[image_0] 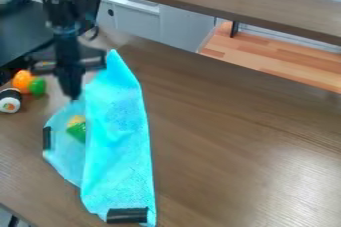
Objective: Unfold the cloth the bottom left to the top right
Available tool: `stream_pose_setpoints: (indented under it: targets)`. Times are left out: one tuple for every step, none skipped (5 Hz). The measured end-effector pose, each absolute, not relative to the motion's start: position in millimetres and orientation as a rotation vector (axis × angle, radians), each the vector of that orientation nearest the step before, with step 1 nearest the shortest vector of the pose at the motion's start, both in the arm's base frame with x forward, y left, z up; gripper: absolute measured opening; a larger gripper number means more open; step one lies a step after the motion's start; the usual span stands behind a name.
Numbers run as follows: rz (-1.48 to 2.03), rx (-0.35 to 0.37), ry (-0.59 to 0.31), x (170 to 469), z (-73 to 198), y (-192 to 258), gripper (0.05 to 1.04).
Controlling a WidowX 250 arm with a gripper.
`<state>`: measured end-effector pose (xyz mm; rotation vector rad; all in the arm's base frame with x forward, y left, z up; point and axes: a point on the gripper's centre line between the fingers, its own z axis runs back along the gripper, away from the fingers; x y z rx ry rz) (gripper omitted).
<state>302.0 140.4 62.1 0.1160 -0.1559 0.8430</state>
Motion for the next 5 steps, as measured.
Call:
stream_pose_setpoints:
  targets:
    - [0.856, 0.112, -0.132, 317, 66, 125, 0.049]
    - [0.855, 0.114, -0.122, 336, 60, 107, 0.049]
    - [0.855, 0.112, -0.126, 348, 57, 91, 0.049]
    - [0.846, 0.088, -0.161, 361, 63, 75, 0.049]
    - [0.844, 0.054, -0.171, 369, 67, 59, 0.049]
